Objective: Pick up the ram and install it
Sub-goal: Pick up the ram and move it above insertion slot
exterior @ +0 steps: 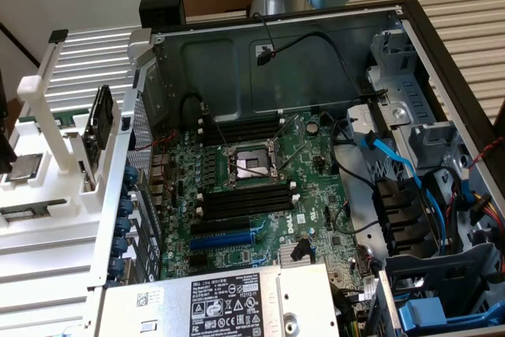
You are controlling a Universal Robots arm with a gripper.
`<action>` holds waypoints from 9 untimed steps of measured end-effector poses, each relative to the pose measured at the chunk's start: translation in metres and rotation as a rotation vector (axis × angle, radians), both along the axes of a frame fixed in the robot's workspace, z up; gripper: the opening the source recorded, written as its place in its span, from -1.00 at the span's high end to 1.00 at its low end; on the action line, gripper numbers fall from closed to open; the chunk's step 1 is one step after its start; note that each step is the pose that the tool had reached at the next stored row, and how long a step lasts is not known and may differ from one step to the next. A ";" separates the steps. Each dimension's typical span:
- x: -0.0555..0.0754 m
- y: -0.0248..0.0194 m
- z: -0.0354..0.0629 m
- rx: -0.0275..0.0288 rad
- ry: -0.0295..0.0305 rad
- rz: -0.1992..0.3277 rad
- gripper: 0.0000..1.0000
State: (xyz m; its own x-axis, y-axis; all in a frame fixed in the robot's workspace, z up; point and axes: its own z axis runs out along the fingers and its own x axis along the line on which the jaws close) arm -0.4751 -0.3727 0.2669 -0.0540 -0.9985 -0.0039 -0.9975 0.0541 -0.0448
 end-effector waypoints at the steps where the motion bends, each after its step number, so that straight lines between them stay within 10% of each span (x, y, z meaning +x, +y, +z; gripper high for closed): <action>1: 0.000 0.0000 -0.0002 0.0000 0.0001 0.000 0.51; 9: 0.000 -0.0020 -0.0041 0.0007 0.0002 0.000 0.51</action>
